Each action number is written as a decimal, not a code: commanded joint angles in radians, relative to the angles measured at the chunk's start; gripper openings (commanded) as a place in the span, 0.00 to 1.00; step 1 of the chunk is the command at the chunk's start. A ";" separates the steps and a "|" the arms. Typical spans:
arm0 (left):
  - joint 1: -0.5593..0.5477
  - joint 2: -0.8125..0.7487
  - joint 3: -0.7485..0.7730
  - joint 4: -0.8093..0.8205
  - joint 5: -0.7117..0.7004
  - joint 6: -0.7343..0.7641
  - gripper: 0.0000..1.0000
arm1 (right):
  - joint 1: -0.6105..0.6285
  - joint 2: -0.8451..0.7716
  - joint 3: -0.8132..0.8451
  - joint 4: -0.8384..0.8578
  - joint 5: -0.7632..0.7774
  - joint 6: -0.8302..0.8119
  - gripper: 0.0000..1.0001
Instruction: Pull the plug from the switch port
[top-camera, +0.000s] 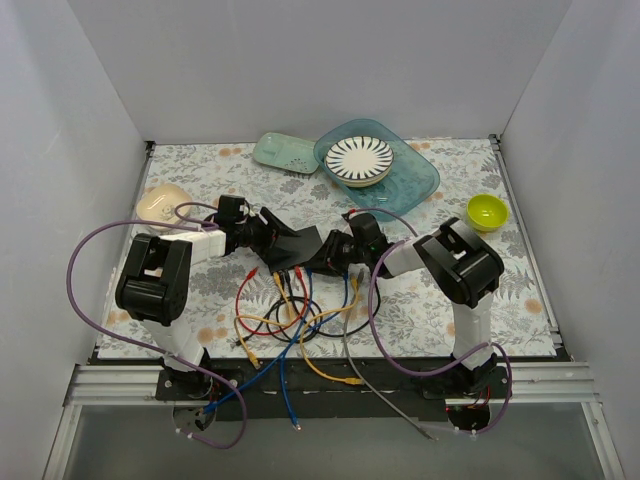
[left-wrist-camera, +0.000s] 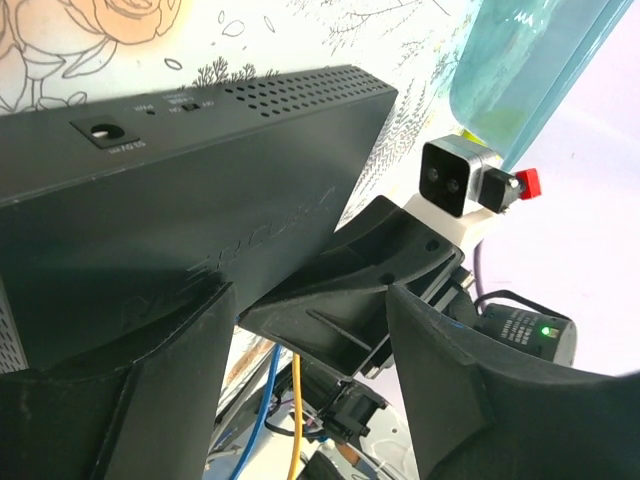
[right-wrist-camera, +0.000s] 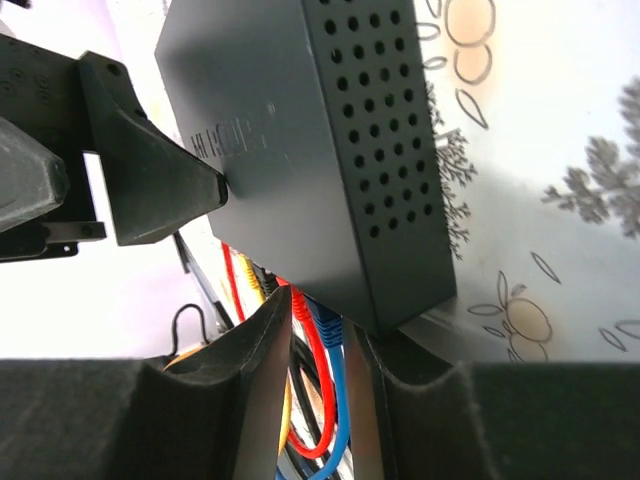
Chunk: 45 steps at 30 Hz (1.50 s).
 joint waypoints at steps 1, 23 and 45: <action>0.003 -0.017 -0.038 -0.056 -0.028 0.034 0.62 | 0.000 0.029 -0.074 0.197 0.023 0.109 0.35; 0.000 -0.088 -0.100 0.012 0.110 -0.003 0.63 | -0.002 0.022 -0.090 0.121 0.000 0.007 0.01; -0.011 -0.025 -0.052 0.030 -0.017 0.000 0.63 | -0.028 -0.179 -0.180 -0.206 -0.023 -0.289 0.01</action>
